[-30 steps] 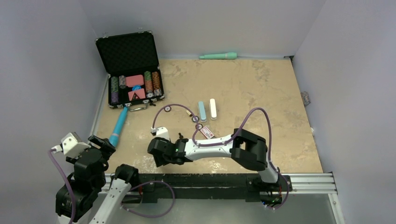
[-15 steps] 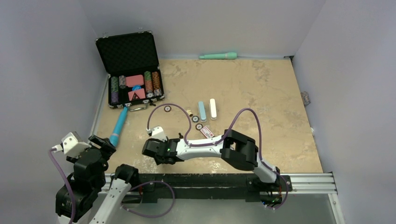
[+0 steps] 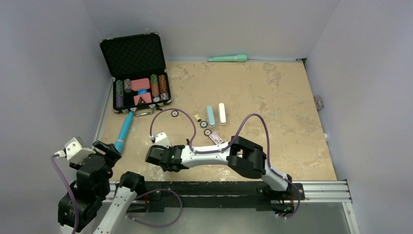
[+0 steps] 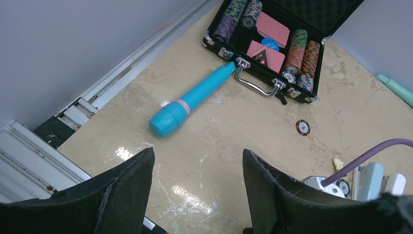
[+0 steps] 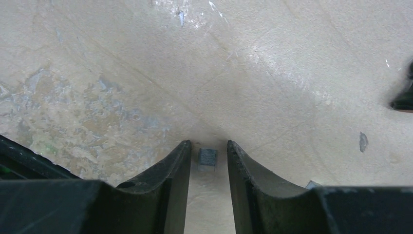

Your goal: Unload the staples from the stapler

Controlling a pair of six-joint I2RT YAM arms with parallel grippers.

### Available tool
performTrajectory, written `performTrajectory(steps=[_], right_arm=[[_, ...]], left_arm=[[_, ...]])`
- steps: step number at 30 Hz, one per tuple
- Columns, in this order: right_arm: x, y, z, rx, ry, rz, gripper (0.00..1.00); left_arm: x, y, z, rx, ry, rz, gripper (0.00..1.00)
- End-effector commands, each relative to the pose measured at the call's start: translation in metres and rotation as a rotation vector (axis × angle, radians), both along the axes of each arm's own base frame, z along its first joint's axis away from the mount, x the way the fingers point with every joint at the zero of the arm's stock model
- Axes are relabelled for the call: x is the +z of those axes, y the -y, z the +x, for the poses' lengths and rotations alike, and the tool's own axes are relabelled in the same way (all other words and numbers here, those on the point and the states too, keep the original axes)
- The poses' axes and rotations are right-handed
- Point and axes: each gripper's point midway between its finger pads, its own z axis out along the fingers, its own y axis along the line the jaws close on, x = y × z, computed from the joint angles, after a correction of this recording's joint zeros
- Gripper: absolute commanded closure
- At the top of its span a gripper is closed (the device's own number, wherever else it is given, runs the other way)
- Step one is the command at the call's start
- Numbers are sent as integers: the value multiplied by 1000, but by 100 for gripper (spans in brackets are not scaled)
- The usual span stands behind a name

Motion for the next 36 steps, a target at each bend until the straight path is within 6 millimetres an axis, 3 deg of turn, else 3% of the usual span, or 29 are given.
performTrajectory(steps=[1,16,25,36], right_arm=[[-3,-6,-3,19,9,-16,66],[0,13,-4,-42,11,-49,69],[0,3,-12,-33,-3,-30,69],[0,0,-16,-35,-15,-22,79]], left_arm=[[6,0,3,-5,31,5,30],[7,0,3,-5,33,4,30],[7,0,3,-5,31,5,30],[7,0,3,-4,32,5,30]])
